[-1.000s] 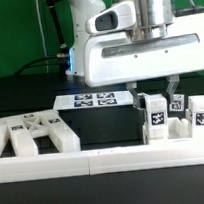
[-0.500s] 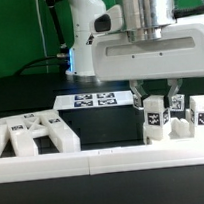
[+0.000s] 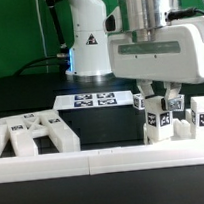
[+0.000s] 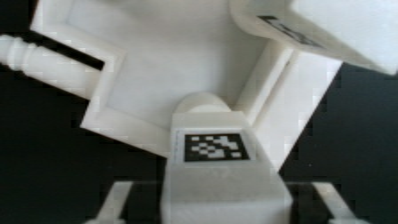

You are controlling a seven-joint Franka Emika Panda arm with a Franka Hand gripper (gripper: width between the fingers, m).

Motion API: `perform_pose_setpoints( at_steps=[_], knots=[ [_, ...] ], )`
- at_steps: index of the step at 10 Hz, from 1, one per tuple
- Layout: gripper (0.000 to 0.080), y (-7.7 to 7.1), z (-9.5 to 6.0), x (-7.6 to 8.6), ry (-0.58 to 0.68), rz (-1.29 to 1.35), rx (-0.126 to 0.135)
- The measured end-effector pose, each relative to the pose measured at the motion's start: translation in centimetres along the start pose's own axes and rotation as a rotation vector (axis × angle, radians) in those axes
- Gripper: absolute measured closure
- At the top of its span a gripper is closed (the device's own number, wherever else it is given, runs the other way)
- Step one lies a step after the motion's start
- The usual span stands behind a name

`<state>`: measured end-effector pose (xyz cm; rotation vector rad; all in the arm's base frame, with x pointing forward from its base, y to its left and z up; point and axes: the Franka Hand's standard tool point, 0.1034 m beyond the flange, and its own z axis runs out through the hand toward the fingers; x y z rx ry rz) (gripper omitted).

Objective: Assemble chair

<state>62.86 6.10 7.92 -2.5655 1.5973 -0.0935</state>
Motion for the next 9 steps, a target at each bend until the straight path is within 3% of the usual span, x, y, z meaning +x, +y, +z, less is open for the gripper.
perform_pose_setpoints(
  at_steps=[1,2,3,4,9],
  knots=[
    [0.0504,0.0,0.01,-0.03,0.0,-0.024,0.0],
    [0.03,0.0,0.01,-0.02,0.0,-0.062,0.0],
    [0.03,0.04,-0.02,0.09,0.0,-0.123,0.0],
    [0.0182,0.09,-0.03,0.26,0.003,-0.223,-0.001],
    [0.0151,0.24,-0.06,0.67,0.004,-0.758,-0.003]
  ],
)
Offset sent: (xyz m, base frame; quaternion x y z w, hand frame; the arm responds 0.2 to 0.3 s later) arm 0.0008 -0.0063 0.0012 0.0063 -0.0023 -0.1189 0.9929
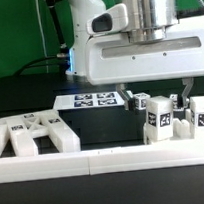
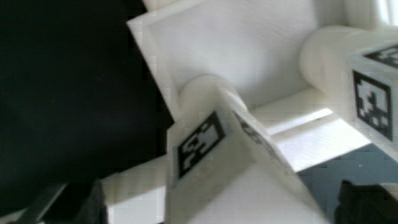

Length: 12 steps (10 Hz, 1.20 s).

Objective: Assemble chair

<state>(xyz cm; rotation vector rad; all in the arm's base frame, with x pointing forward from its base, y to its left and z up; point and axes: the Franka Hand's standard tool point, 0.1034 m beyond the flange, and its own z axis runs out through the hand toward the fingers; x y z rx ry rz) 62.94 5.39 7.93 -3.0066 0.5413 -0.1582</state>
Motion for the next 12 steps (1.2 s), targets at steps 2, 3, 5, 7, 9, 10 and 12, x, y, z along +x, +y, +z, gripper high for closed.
perform_pose_setpoints(
  at_steps=[2,3,5,7,9,10,12],
  knots=[
    [0.0151,0.26,-0.01,0.12,0.0,-0.175,-0.001],
    [0.0151,0.19,-0.01,0.09,0.0,-0.231,-0.002],
    [0.0151,0.35,0.05,0.11,-0.001,-0.459,-0.013],
    [0.0151,0.4,0.05,0.13,-0.001,-0.567,-0.022],
    [0.0163,0.44,0.06,0.14,-0.001,-0.562,-0.021],
    [0.0335,0.44,0.06,0.14,-0.001,-0.549,-0.022],
    [0.0508,0.45,0.06,0.13,-0.002,-0.547,-0.021]
  ],
)
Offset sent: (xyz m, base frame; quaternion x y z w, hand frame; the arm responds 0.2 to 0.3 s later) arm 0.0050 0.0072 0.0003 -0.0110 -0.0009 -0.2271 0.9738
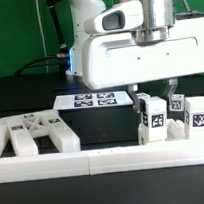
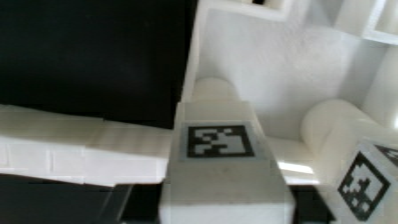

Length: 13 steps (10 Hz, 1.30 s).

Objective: Assemble chair

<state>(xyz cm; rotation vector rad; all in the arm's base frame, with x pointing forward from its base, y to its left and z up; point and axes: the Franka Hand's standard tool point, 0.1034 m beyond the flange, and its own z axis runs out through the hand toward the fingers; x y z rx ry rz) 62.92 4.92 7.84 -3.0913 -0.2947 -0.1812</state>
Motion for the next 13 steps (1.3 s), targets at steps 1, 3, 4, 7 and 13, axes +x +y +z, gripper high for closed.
perform_pose_setpoints(
  at_steps=[1,3,4,7,13],
  knots=[
    [0.0508,-0.1,0.0,0.0,0.001,0.085,0.004],
    [0.0508,-0.4,0.1,-0.1,-0.001,0.349,0.009],
    [0.0508,-0.7,0.1,0.0,0.001,0.467,0.013],
    [0.0508,-1.1,0.2,-0.1,0.001,0.829,0.008],
    [0.0508,-1.1,0.3,0.0,0.0,1.152,0.006]
  ],
)
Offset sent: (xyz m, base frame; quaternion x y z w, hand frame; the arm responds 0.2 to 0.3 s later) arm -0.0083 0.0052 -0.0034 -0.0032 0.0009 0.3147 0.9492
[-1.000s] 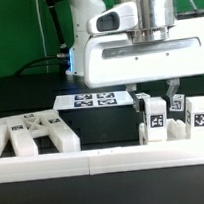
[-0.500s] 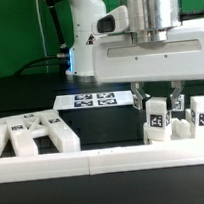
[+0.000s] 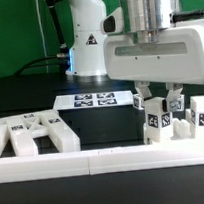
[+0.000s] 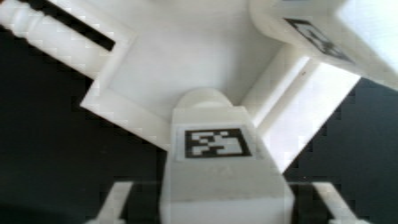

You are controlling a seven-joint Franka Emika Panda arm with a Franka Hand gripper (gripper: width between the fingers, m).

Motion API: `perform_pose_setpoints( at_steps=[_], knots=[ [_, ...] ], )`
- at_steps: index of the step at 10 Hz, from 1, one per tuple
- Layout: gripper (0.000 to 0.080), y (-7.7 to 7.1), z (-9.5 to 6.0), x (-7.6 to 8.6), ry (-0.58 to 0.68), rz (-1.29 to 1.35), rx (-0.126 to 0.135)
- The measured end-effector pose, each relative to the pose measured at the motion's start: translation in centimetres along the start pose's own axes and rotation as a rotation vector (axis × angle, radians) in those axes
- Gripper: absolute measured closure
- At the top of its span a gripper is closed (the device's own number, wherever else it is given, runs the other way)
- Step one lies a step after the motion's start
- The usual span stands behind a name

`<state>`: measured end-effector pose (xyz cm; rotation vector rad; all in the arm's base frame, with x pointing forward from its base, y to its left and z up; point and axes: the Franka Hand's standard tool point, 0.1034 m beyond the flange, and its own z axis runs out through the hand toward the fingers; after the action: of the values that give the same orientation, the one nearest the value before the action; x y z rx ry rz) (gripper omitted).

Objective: Assemble chair

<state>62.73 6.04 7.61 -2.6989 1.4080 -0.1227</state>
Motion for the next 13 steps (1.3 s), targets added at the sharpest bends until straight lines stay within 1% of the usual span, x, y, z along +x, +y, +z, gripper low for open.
perform_pose_setpoints(
  at_steps=[1,2,3,4,5,9,13],
  knots=[
    [0.0508,-0.01,0.0,-0.02,0.0,-0.013,0.0],
    [0.0289,-0.01,-0.02,-0.01,0.0,-0.055,0.0],
    [0.0175,-0.06,-0.13,-0.01,0.0,-0.113,-0.001],
    [0.0175,-0.17,-0.29,-0.01,0.001,-0.187,0.0],
    [0.0155,-0.21,-0.37,0.01,0.002,-0.331,0.0],
    [0.015,-0.13,-0.4,0.26,0.007,-0.718,0.002],
    [0.015,-0.22,-0.35,0.03,0.008,-0.995,-0.006]
  ],
)
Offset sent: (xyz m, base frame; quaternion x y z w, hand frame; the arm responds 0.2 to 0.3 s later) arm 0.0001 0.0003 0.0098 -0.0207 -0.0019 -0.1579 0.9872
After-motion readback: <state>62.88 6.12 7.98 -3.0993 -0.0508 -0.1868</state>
